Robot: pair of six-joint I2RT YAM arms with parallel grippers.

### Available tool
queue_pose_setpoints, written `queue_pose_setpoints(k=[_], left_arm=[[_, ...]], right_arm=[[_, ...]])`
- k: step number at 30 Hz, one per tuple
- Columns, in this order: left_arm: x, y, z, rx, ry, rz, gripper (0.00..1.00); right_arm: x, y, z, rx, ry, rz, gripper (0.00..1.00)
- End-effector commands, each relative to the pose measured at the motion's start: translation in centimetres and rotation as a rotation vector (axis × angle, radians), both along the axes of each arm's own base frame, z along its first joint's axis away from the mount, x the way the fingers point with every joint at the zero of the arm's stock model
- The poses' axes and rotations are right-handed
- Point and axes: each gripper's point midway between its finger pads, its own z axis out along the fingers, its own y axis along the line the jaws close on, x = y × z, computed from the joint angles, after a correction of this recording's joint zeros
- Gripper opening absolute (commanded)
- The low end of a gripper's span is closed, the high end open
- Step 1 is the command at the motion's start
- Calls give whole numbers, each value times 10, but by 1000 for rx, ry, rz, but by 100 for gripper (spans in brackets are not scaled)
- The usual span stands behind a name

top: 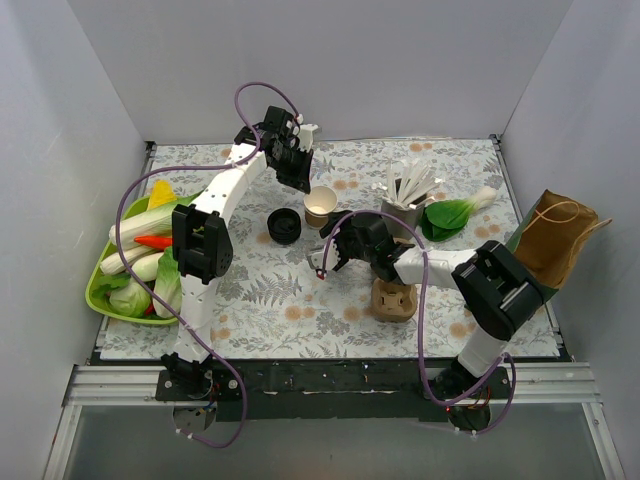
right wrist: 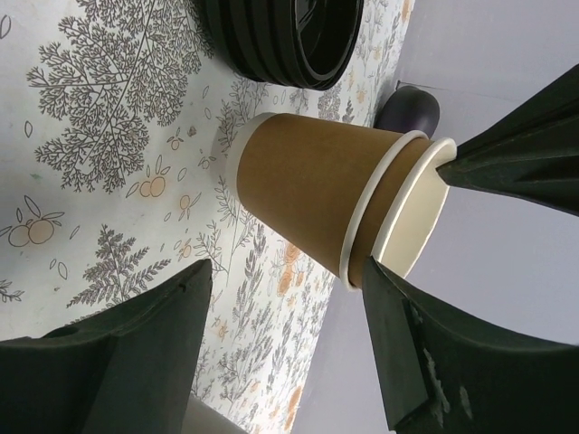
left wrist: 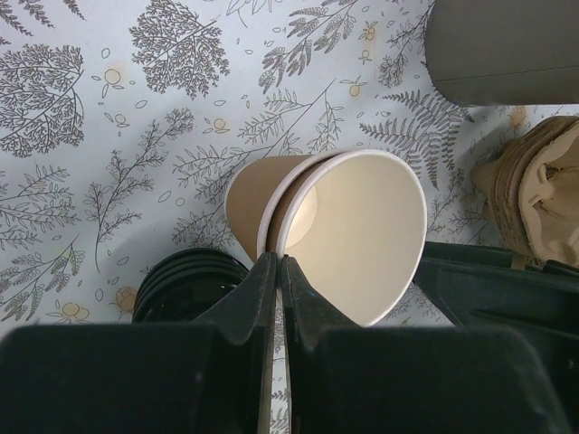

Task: Pack the takeout coffee

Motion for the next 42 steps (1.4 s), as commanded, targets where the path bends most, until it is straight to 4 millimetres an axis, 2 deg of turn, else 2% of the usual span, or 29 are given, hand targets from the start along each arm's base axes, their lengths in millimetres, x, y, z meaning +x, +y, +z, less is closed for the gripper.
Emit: queue_pose_setpoints(k=[1, 11, 18, 22, 23, 27, 29, 33, 37, 42], left_arm=[[-22, -13, 57, -117, -33, -44, 0], [-27, -16, 57, -137, -8, -50, 0], [-20, -14, 59, -137, -24, -37, 0], [-17, -13, 63, -139, -40, -35, 0], [-16, -12, 62, -139, -37, -33, 0], [-18, -13, 63, -147, -32, -38, 0], [-18, -12, 64, -147, -33, -38, 0], [-20, -11, 62, -143, -26, -38, 0], [-20, -9, 63, -137, -34, -32, 0], [-9, -8, 77, -137, -95, -14, 0]], right_arm=[[14, 6, 22, 44, -97, -17, 75], [17, 4, 18, 44, -100, -40, 76], [11, 2, 10, 16, -64, -24, 74], [3, 0, 7, 16, 1, -18, 73], [-2, -2, 0, 4, 45, -8, 73], [-15, -5, -7, -12, 126, 4, 72], [-16, -7, -8, -11, 134, -8, 72], [-15, -7, -1, 20, 147, -30, 71], [-29, -4, 18, 61, 181, 14, 71], [-39, -4, 36, 110, 226, 16, 70]])
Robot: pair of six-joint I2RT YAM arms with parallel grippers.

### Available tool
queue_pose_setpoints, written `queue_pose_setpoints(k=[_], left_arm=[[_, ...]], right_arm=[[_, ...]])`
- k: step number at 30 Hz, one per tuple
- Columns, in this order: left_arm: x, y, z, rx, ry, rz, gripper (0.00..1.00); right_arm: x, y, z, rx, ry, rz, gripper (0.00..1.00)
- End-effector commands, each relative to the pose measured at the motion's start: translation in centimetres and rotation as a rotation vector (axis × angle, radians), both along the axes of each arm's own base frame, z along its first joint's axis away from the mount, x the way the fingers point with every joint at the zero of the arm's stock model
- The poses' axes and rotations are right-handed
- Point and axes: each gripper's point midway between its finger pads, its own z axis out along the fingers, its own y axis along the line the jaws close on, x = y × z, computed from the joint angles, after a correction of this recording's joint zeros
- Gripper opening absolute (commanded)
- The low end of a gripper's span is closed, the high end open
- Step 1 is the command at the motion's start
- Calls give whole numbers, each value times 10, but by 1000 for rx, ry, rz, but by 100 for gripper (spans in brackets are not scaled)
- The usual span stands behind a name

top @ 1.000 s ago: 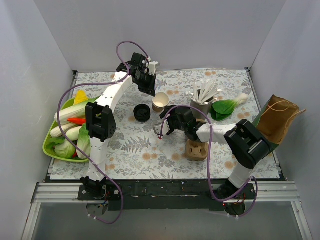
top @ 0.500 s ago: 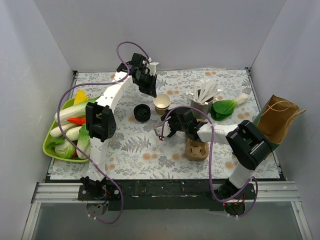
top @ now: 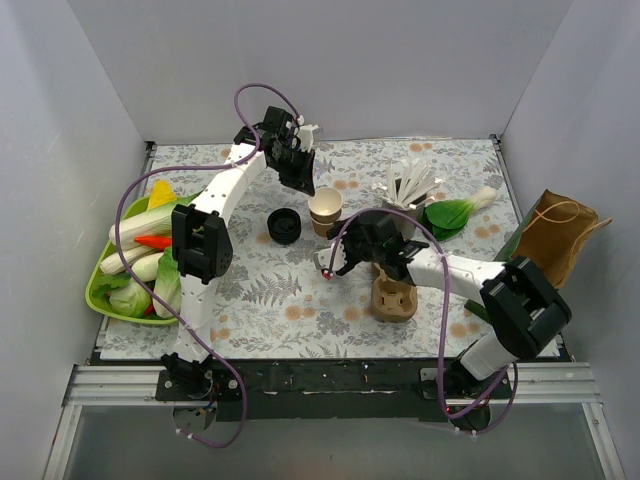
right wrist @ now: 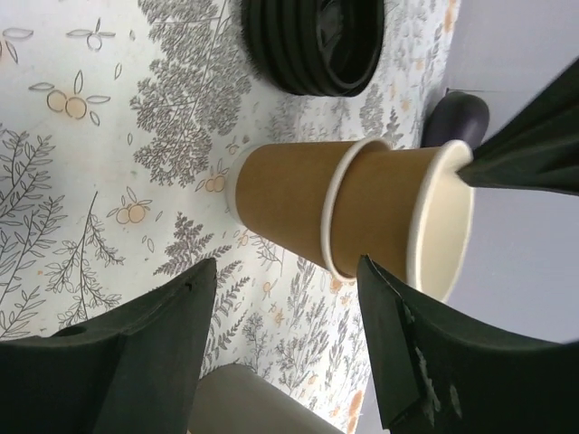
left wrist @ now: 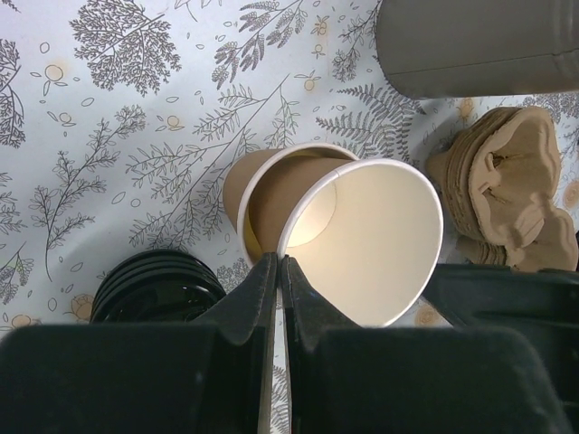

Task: Pack the takeout coffee

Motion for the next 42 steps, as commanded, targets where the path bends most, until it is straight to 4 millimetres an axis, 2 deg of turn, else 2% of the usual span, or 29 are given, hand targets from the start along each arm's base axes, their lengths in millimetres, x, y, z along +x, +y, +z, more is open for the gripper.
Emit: queue_pose_setpoints(k=[1, 3, 7, 8, 10, 12, 13, 15, 16, 17, 19, 20, 21, 22, 24, 25, 27, 29, 33, 35, 36, 37, 39, 41, 42], left_arm=[[3, 1, 81, -64, -187, 14, 0], [9, 2, 90, -61, -225, 27, 0], [18, 6, 127, -75, -335, 63, 0], [20, 8, 145, -88, -385, 75, 0], [23, 15, 161, -77, -438, 111, 0], [20, 23, 182, -73, -493, 138, 0], [21, 31, 187, -42, -517, 167, 0], [13, 45, 194, 8, -544, 180, 0], [7, 54, 188, 55, -524, 191, 0], [3, 62, 185, 83, -511, 196, 0], [-13, 77, 174, 148, -460, 195, 0], [-17, 89, 170, 192, -452, 222, 0], [-22, 95, 166, 210, -438, 244, 0], [-35, 101, 161, 224, -424, 256, 0], [-46, 108, 159, 241, -417, 262, 0], [-56, 114, 156, 258, -408, 263, 0], [-63, 124, 152, 295, -406, 271, 0], [-75, 128, 146, 306, -393, 260, 0], [-89, 139, 137, 346, -374, 269, 0], [-96, 141, 131, 352, -356, 256, 0], [-101, 142, 132, 347, -355, 255, 0], [-106, 137, 129, 326, -334, 230, 0], [-113, 135, 123, 313, -308, 209, 0], [-119, 131, 117, 304, -282, 187, 0], [-122, 131, 114, 302, -272, 179, 0]], right_arm=[[-8, 9, 42, 112, 38, 6, 70], [-10, 9, 47, 118, 61, 4, 70], [-14, 11, 48, 153, 126, -14, 70], [-16, 11, 48, 166, 152, -25, 70], [-17, 14, 46, 178, 186, -30, 69], [-18, 15, 45, 189, 224, -46, 68], [-18, 15, 39, 183, 250, -57, 67], [-18, 20, 39, 192, 293, -64, 63], [-18, 22, 32, 183, 326, -75, 59], [-13, 26, 36, 197, 334, -83, 57], [-8, 32, 27, 207, 394, -122, 50], [-2, 36, 31, 223, 404, -140, 47], [0, 37, 26, 223, 421, -159, 46], [2, 38, 16, 224, 451, -194, 43], [9, 42, 16, 238, 449, -204, 37], [11, 44, 9, 228, 458, -211, 33], [15, 47, 8, 228, 461, -219, 27], [22, 45, -5, 200, 465, -250, 21], [38, 40, -20, 170, 448, -299, 20], [51, 38, -18, 172, 428, -326, 19], [58, 33, -25, 167, 432, -350, 19], [67, 34, -19, 180, 418, -355, 19], [80, 29, -23, 180, 412, -382, 19], [94, 31, -16, 195, 385, -390, 20], [98, 30, -21, 188, 389, -398, 20]])
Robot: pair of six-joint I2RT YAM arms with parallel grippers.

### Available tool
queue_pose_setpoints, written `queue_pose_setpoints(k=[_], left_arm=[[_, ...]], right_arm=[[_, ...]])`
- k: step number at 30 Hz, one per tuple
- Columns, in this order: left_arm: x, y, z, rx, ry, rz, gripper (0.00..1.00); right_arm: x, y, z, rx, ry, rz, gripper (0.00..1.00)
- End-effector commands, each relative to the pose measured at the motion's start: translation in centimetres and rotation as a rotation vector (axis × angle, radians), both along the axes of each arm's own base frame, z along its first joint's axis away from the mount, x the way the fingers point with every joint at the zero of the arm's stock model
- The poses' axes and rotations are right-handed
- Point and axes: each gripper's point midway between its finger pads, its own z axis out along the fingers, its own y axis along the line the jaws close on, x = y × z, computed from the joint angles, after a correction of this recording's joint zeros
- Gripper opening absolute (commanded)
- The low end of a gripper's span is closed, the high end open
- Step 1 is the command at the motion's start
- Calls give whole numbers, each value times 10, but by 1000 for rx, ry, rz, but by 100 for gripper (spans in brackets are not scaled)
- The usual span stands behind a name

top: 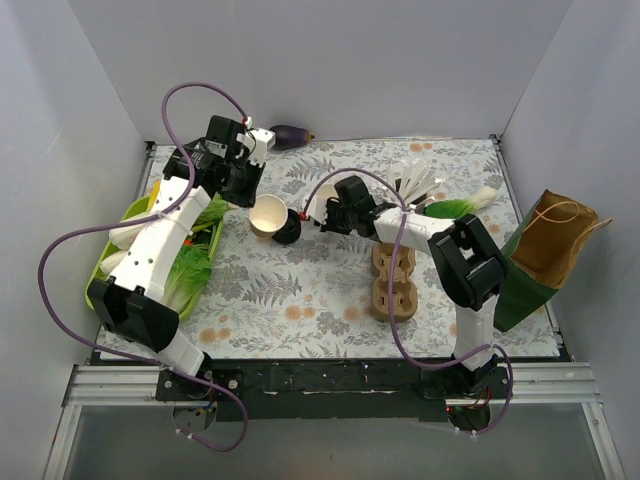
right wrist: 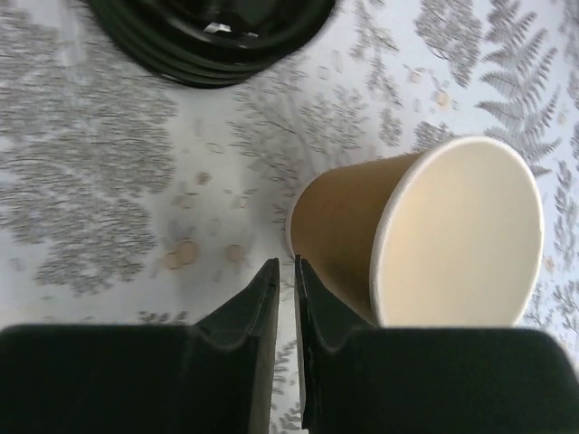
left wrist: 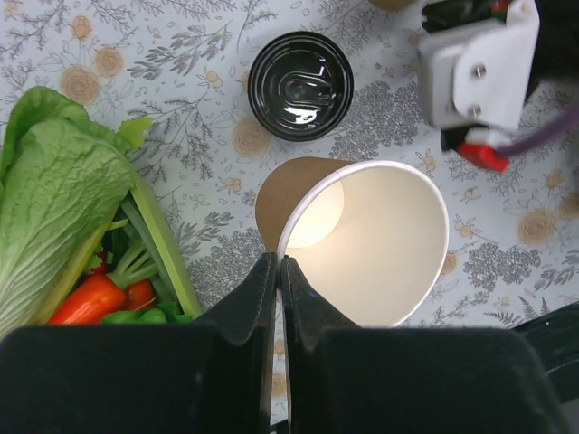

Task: Pack the takeout coffee

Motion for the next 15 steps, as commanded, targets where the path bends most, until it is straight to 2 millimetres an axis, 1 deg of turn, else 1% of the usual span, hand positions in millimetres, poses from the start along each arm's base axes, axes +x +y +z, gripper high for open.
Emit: queue_pose_setpoints(k=[1, 2, 3, 5, 6, 7, 8, 9, 10, 11, 13, 14, 15], left_arm=[[-24, -2, 9, -40, 5, -55, 0], [-28, -6, 7, -58, 20, -74, 0], [-33, -8, 1, -66, 44, -94, 0], [-44, -16, -4, -110, 91, -136, 0], [-48, -19, -7, -123, 108, -147, 0], [-53, -20, -13, -132, 137, -155, 0], [-59, -26, -14, -159, 154, -179, 0], [-62, -27, -17, -168, 166, -186, 0], [-67, -28, -25, -170, 191, -198, 0], [-72, -29, -26, -176, 197, -212, 0], [-80, -35, -30, -209, 208, -261, 0], [-88, -34, -38, -218, 223, -271, 0], [-92, -37, -40, -235, 221, -287, 0]], right_arm=[[38, 3, 23, 38, -78, -54, 20], [45, 6, 29, 49, -94, -55, 20], [48, 7, 26, 47, -97, -58, 21], [56, 9, 28, 56, -120, -71, 22], [60, 11, 23, 51, -125, -74, 22], [63, 11, 22, 47, -134, -83, 22], [66, 13, 22, 51, -141, -85, 22], [70, 14, 22, 51, -147, -87, 22], [72, 15, 23, 53, -154, -87, 22], [72, 17, 26, 60, -156, -86, 22], [72, 21, 41, 82, -161, -76, 22], [71, 21, 47, 92, -158, -69, 22], [65, 21, 61, 102, -156, -58, 23]])
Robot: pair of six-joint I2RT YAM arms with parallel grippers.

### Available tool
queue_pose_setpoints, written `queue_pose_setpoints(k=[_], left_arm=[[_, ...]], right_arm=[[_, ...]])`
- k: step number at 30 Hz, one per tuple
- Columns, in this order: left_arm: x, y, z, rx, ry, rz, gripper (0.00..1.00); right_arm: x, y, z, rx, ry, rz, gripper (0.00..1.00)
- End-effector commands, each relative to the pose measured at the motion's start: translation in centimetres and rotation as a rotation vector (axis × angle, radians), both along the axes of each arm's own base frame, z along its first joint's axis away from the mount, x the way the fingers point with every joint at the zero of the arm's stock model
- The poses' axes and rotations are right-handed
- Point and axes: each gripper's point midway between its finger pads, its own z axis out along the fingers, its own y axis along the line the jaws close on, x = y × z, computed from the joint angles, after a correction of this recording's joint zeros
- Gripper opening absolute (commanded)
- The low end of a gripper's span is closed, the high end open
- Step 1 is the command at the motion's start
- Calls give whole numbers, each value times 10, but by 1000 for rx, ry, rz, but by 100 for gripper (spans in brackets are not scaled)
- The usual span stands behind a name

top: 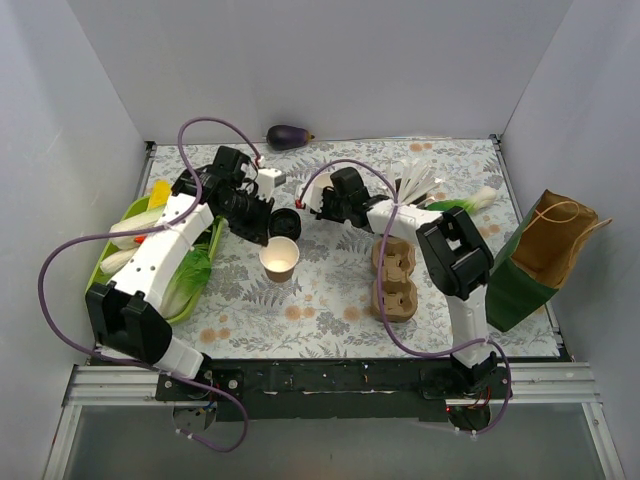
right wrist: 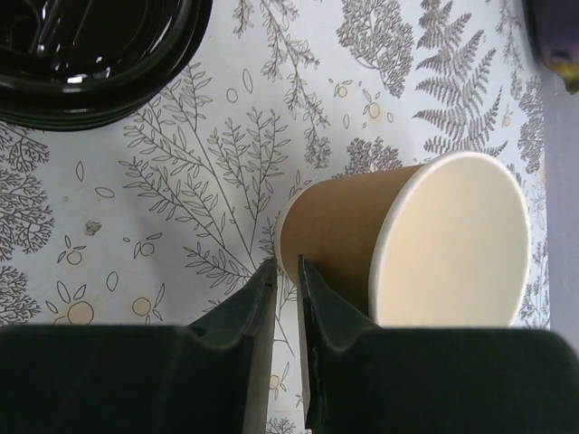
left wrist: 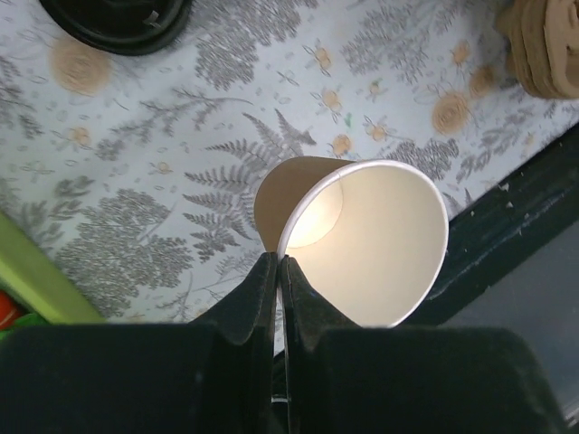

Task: Pack the takeout coffee

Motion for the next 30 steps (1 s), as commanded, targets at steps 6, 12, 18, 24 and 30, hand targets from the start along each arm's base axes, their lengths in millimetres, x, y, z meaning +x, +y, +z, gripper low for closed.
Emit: queue_pose_setpoints(k=[6, 12, 18, 24, 30], left_arm=[[-33, -14, -15, -134, -131, -217, 0], [-34, -34, -39, -202, -154, -325, 0], [-34, -57, -60, -233, -117, -427, 0], [-37, -77, -75, -226, -107, -501, 0], [-37, -89, -83, -198, -108, -526, 0]], right_arm=[[-35, 17, 142, 236, -65, 91, 37], [-92, 6, 193, 322, 19, 151, 52], [-121, -19, 214, 340, 19, 124, 57], [-127, -36, 207, 324, -17, 83, 59], [-134, -44, 198, 308, -19, 81, 59]])
